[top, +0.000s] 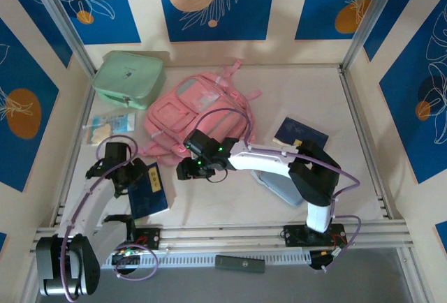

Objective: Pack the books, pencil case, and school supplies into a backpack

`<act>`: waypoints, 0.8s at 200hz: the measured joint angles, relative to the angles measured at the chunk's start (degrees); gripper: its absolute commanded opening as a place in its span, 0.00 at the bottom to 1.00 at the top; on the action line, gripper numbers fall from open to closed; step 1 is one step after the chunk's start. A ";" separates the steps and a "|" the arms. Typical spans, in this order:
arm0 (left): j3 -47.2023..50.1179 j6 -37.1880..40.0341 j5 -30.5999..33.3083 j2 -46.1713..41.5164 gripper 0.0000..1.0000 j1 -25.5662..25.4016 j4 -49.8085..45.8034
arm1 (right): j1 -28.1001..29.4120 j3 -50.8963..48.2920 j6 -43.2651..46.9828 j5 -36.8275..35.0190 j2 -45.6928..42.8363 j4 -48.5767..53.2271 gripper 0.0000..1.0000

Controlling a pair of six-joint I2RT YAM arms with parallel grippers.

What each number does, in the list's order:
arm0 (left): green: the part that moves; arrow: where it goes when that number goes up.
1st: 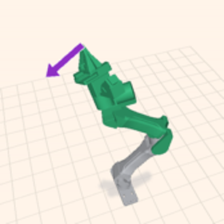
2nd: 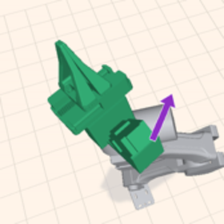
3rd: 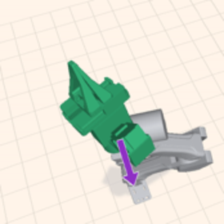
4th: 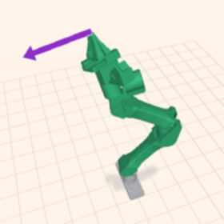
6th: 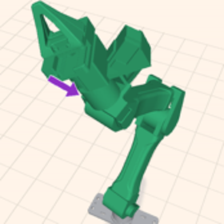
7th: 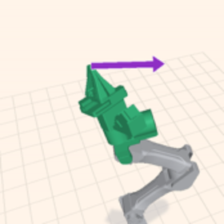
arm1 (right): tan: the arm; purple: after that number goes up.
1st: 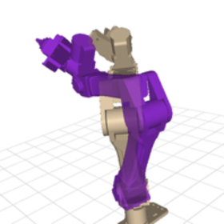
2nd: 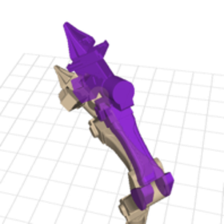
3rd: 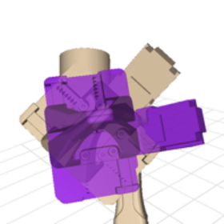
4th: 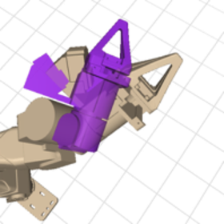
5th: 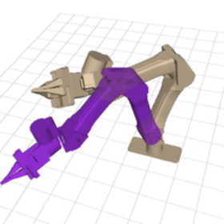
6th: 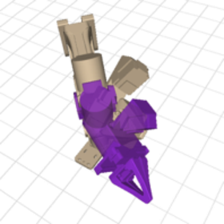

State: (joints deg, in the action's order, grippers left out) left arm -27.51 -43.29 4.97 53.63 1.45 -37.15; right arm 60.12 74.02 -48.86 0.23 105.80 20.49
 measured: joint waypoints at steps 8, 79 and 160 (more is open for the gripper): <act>0.55 -0.46 0.11 0.00 0.98 0.55 -0.17 | 0.00 0.20 -0.15 0.04 0.79 -0.11 0.52; 2.78 -3.67 -4.81 -4.70 0.99 1.31 -1.27 | -0.85 0.24 -0.76 0.28 1.55 -0.22 0.52; 4.94 -9.92 -7.87 -8.98 1.00 -6.56 -1.31 | -2.78 0.22 -2.01 2.01 1.70 -1.88 0.51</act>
State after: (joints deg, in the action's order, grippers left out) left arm -22.57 -53.21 -2.90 44.64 -5.10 -38.46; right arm 57.34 74.24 -50.87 2.24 107.50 18.61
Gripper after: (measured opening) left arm 0.996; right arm 0.513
